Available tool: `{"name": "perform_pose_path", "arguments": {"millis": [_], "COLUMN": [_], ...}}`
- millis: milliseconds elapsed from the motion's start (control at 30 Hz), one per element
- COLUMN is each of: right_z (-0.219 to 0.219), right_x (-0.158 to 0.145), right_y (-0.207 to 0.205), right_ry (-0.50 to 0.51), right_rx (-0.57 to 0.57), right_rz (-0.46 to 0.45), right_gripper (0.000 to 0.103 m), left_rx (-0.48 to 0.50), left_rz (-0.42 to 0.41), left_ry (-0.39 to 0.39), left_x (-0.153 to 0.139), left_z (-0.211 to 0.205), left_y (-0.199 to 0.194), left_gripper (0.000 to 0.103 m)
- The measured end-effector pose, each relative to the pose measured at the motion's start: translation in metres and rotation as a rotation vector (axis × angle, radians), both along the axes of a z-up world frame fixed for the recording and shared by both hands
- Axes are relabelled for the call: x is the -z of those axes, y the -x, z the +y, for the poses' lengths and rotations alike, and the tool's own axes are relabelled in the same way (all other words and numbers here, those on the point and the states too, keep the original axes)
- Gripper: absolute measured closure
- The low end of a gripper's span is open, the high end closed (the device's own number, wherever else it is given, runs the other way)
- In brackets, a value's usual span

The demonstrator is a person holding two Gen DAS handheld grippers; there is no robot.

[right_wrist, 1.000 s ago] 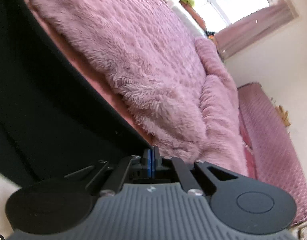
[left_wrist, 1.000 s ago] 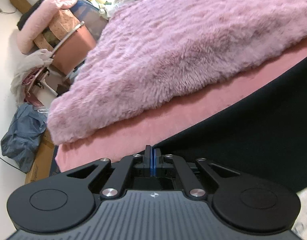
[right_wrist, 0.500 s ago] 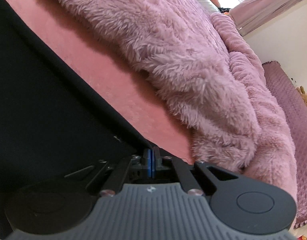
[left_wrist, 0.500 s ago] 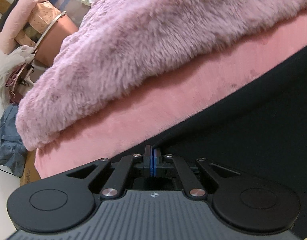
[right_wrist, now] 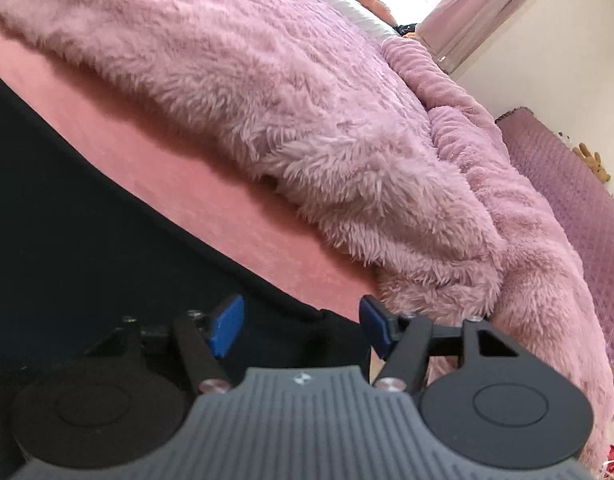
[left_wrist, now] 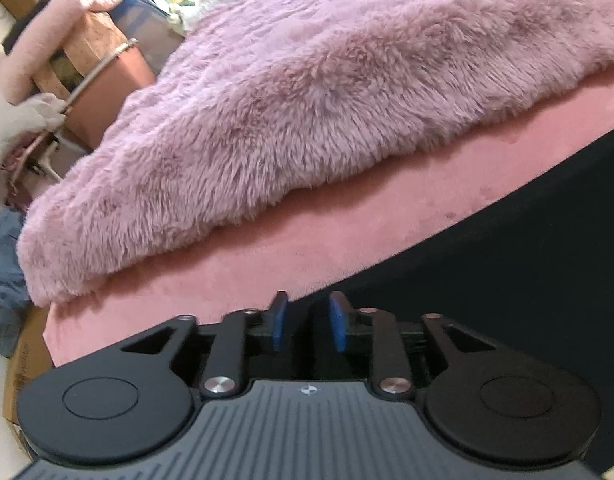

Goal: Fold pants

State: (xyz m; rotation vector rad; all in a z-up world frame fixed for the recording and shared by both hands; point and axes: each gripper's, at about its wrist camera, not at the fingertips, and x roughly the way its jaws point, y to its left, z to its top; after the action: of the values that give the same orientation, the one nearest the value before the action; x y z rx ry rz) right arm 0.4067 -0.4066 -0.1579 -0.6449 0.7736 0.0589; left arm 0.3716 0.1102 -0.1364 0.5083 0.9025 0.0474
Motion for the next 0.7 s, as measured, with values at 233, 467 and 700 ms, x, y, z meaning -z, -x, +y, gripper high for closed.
{"name": "perform_pose_path", "arguments": {"millis": [233,467,700], "right_z": [-0.012,-0.027,-0.028], "right_x": [-0.017,-0.003,0.017], "right_y": [0.027,0.027,0.021], "right_ry": [-0.055,-0.183,-0.194], "right_rx": [0.029,0.088,0.129], "right_rz": [0.002,0.056,0.119], "right_gripper": [0.045,0.071,0.081], "left_rx": [-0.095,-0.167,-0.129], "left_rz": [0.053,0.068,-0.064], "left_ry": [0.133,0.340,0.290], "left_x": [0.001,0.006,-0.034], "left_z": [0.039,0.057,0.049], "left_y": [-0.006,-0.015,-0.005], "left_gripper": [0.052,0.102,0.102]}}
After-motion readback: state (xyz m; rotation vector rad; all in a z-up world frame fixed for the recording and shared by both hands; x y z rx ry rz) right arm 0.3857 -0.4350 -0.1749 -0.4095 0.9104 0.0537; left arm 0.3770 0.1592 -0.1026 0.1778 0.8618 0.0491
